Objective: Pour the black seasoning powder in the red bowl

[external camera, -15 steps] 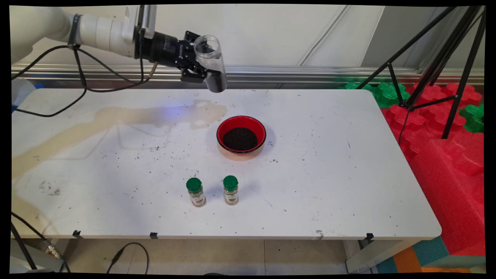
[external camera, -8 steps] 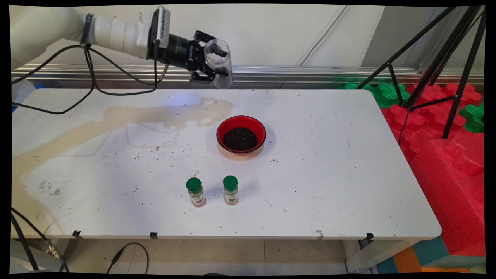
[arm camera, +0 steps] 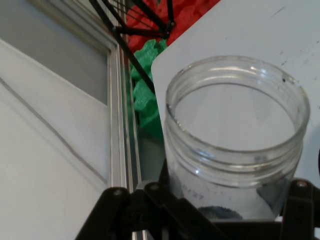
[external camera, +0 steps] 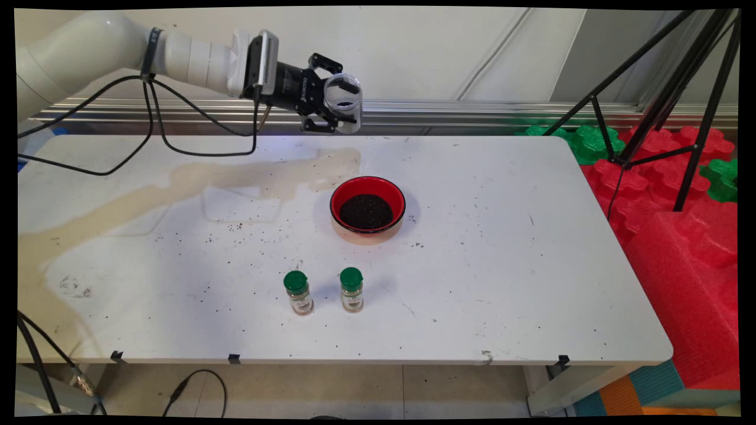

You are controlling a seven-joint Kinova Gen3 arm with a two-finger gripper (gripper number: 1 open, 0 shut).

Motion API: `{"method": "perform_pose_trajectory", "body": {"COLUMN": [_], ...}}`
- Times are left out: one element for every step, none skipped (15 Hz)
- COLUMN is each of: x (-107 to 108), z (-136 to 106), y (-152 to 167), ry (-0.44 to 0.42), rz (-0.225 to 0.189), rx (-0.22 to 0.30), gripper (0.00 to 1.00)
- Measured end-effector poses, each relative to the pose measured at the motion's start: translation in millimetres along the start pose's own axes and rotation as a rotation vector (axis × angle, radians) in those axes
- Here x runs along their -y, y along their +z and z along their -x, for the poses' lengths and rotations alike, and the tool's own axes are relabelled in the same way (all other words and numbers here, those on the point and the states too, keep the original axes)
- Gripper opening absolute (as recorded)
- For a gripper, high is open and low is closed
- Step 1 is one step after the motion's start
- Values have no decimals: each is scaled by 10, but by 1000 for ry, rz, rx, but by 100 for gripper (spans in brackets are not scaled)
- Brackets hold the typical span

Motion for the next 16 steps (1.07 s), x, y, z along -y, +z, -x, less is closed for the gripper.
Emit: {"method": "perform_pose_trajectory", "body": {"x": [-17,-34,-47,-60,-71,-78,-87,-93,-104,-114,-124,-136,-146,-151,-166,-173], "z": [0,1,0,0,0,-2,-4,-6,-10,-13,-15,-19,-23,-23,-25,-26], "y": [30,56,77,100,119,132,149,161,179,193,205,219,232,238,254,263], "ry": [25,50,72,98,121,135,156,169,190,207,224,243,264,276,307,325], "rz": [0,-1,-1,-2,-4,-4,-6,-8,-12,-14,-17,-20,-25,-28,-35,-40], "rx": [2,4,5,6,7,7,6,5,4,2,0,-2,-6,-8,-12,-14], "gripper": [0,0,0,0,0,0,0,0,0,0,0,0,0,0,0,0]}}
